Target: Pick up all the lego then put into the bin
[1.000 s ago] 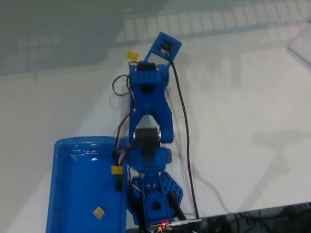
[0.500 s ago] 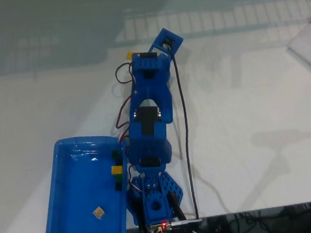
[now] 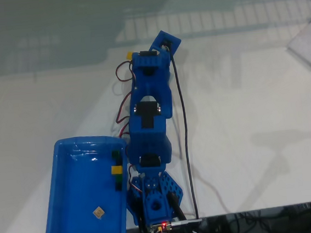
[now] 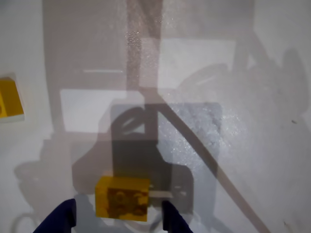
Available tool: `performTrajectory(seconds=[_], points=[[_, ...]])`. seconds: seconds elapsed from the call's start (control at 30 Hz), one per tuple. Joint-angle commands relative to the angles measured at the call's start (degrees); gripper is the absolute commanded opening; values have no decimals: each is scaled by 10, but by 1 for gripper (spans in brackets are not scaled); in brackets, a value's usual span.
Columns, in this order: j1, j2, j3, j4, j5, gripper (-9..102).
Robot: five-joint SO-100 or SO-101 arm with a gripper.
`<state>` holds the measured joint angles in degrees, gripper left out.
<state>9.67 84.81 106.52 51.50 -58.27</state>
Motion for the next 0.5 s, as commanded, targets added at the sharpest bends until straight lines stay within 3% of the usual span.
performTrajectory(seconds=[0.0,0.47], points=[[1,2,-36,5,-8,23],[3,-19,-53,14,-15,19]])
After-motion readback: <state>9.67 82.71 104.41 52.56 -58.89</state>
